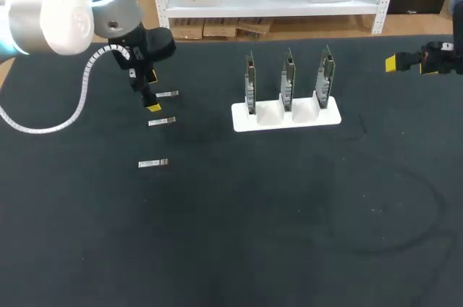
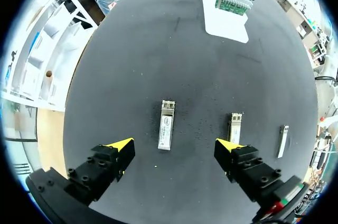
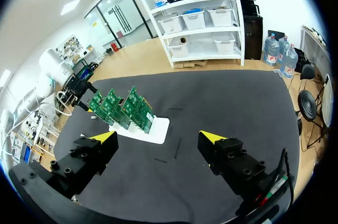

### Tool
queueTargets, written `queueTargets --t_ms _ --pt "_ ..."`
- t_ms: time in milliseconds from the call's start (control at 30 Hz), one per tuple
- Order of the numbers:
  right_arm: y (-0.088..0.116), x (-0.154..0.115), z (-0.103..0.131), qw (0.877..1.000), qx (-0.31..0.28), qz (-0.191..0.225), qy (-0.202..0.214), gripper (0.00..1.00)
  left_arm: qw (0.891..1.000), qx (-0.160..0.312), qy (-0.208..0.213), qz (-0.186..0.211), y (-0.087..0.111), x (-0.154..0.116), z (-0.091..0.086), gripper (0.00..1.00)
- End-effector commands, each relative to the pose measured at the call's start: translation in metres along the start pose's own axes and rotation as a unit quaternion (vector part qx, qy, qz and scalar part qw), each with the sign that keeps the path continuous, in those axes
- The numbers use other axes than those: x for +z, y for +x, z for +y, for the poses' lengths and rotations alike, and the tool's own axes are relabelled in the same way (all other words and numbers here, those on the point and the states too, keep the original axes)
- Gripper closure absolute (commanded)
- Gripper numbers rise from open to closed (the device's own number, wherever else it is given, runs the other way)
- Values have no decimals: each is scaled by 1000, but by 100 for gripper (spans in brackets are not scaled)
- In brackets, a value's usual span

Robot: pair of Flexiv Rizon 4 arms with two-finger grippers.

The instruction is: Pick up the optical module with the left hand, and insert it into the network port with the right hand.

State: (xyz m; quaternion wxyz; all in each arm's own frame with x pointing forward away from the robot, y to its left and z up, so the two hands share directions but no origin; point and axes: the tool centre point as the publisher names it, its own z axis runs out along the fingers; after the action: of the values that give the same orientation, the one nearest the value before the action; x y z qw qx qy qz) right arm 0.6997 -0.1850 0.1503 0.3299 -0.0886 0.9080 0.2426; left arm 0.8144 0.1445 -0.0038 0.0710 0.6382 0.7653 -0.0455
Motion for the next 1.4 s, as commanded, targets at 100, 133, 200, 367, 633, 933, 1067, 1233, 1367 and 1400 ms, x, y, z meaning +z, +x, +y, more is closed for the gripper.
queueTargets --t_ms 100,133,200,367,633,933,1067,1233,1367,1400 --pt "0 0 1 1000 0 0 1 0 1000 -19 0 0 -1 3 8 0" --pt "0 0 1 1000 0 0 1 0 1000 -20 0 -2 -1 3 8 0" --pt "0 0 1 1000 0 0 1 0 1000 -23 -3 0 -1 4 9 0" --pt "0 0 1 1000 0 0 1 0 1000 -11 -6 7 -5 7 5 0" --pt "0 0 1 1000 0 0 1 0 1000 2 -10 18 -8 11 -1 0" --pt "0 0 1 1000 0 0 1 0 1000 -7 -17 20 -2 10 5 0" --pt "0 0 1 1000 0 0 1 0 1000 -10 -18 22 1 10 6 0" --pt "0 0 1 1000 0 0 1 0 1000 -9 -15 22 1 12 5 0" --pt "0 0 1 1000 0 0 1 0 1000 -6 -13 22 -1 13 4 0" --pt "0 0 1 1000 0 0 1 0 1000 -6 -12 21 -1 14 3 0"
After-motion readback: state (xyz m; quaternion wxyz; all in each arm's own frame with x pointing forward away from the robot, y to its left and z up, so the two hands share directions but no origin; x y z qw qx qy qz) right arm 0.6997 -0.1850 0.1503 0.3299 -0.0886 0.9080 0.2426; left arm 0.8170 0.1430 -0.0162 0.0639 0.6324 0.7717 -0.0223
